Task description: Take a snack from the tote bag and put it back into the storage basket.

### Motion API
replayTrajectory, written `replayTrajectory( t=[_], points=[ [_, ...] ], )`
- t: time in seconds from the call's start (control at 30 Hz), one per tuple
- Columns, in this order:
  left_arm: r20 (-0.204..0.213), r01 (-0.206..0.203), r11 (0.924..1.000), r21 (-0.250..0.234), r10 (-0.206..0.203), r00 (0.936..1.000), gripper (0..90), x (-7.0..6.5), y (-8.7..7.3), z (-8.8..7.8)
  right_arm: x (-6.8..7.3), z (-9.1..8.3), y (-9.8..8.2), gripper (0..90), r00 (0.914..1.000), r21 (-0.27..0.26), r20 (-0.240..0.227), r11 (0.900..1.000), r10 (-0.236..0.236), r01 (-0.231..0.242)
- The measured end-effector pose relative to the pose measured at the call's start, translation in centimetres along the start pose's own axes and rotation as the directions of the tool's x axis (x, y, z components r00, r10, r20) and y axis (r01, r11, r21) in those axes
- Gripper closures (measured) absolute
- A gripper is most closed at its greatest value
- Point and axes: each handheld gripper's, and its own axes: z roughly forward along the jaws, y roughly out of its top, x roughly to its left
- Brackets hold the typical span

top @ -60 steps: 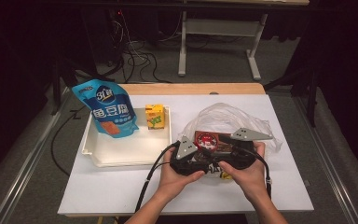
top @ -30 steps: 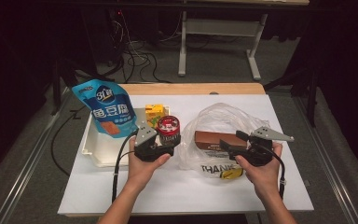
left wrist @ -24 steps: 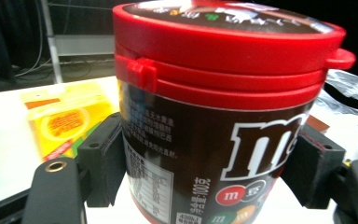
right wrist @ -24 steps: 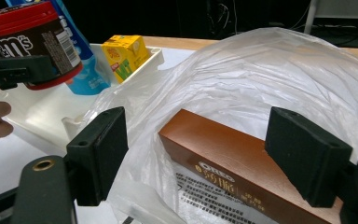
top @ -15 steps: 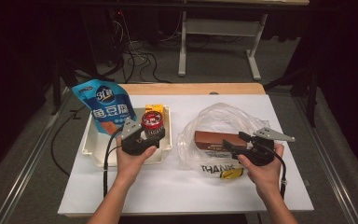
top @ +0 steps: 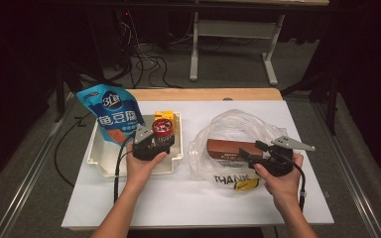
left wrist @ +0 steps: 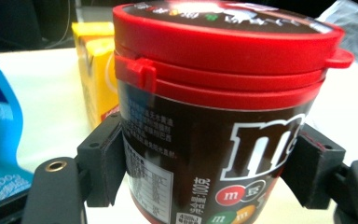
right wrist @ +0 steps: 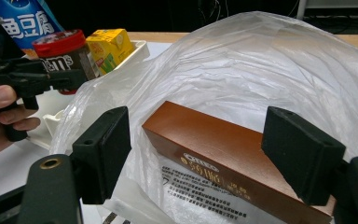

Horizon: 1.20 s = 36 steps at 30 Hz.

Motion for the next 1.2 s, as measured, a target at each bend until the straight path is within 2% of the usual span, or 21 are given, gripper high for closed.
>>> replayTrajectory(
  t=[0.1,0.17,0.2,0.23,0.3,0.43,0.47,0.57,0.67,0.83,0.93,0.97,1.0,1.03,1.13,1.2],
  points=[
    [-0.003,0.005,0.9996,0.028,-0.005,1.0,25.7,0.3,-0.2,0.4,-0.1,0.0,-0.1,24.9,1.0,0.002,0.0,1.0,0.004,-0.004],
    [-0.006,-0.009,0.9996,0.028,0.009,0.9999,25.7,0.2,-0.1,0.6,-0.1,0.1,-0.1,25.0,1.0,0.002,0.0,1.0,0.005,-0.005],
    [0.007,-0.011,0.9994,0.034,0.011,0.9999,25.7,0.2,0.0,0.7,-0.1,0.1,-0.1,25.1,1.0,0.001,0.0,1.0,0.005,-0.005],
    [0.017,-0.014,0.9989,0.046,0.013,0.9998,25.7,0.2,0.0,0.9,-0.1,0.1,-0.1,25.2,1.0,0.002,0.002,1.0,0.006,-0.006],
    [0.003,-0.033,0.9963,0.079,0.033,0.9995,25.7,0.1,0.0,1.2,-0.1,0.1,-0.1,25.6,1.0,0.0,0.004,1.0,0.007,-0.007],
    [-0.007,-0.009,0.9953,0.097,0.01,0.9999,25.7,0.5,0.0,1.4,-0.2,0.0,-0.1,25.7,0.9999,-0.002,0.007,1.0,0.008,-0.008],
    [-0.007,-0.012,0.9932,0.116,0.013,0.9999,25.7,0.6,0.1,1.5,-0.2,0.0,-0.1,25.7,0.9999,-0.002,0.007,1.0,0.009,-0.009],
    [0.026,-0.04,0.9835,0.176,0.036,0.999,25.6,0.6,0.2,2.0,-0.2,0.1,-0.2,25.7,0.9998,0.001,0.007,1.0,0.016,-0.016],
    [0.019,-0.071,0.9757,0.207,0.069,0.9975,25.6,0.3,0.3,2.6,-0.2,0.1,-0.2,25.8,0.9999,0.0,0.007,1.0,0.015,-0.015],
    [0.034,-0.106,0.9574,0.269,0.1,0.9944,25.5,-0.1,0.4,3.3,-0.4,0.1,-0.2,25.9,0.9998,-0.003,0.011,1.0,0.014,-0.014],
    [0.035,-0.105,0.9544,0.28,0.099,0.9945,25.5,0.0,0.4,3.5,-0.4,0.1,-0.3,26.0,0.9998,-0.001,0.012,1.0,0.018,-0.018],
    [0.034,-0.104,0.9508,0.292,0.099,0.9945,25.5,0.0,0.4,3.5,-0.4,0.1,-0.3,26.0,0.9998,0.001,0.013,1.0,0.017,-0.017],
    [0.034,-0.115,0.9419,0.315,0.11,0.9934,25.4,0.0,0.4,3.6,-0.4,0.1,-0.3,26.1,0.9998,0.002,0.013,1.0,0.014,-0.014],
    [0.036,-0.121,0.9375,0.326,0.116,0.9926,25.4,0.1,0.4,3.6,-0.5,0.2,-0.3,26.1,0.9998,0.003,0.015,1.0,0.012,-0.012],
    [0.041,-0.126,0.9298,0.346,0.119,0.992,25.3,0.1,0.4,3.7,-0.5,0.2,-0.4,26.1,0.9997,0.007,0.016,1.0,0.015,-0.016],
    [0.033,-0.14,0.9219,0.361,0.137,0.99,25.2,0.1,0.4,3.7,-0.6,0.2,-0.4,26.1,0.9996,0.007,0.02,1.0,0.018,-0.018]
  ],
)
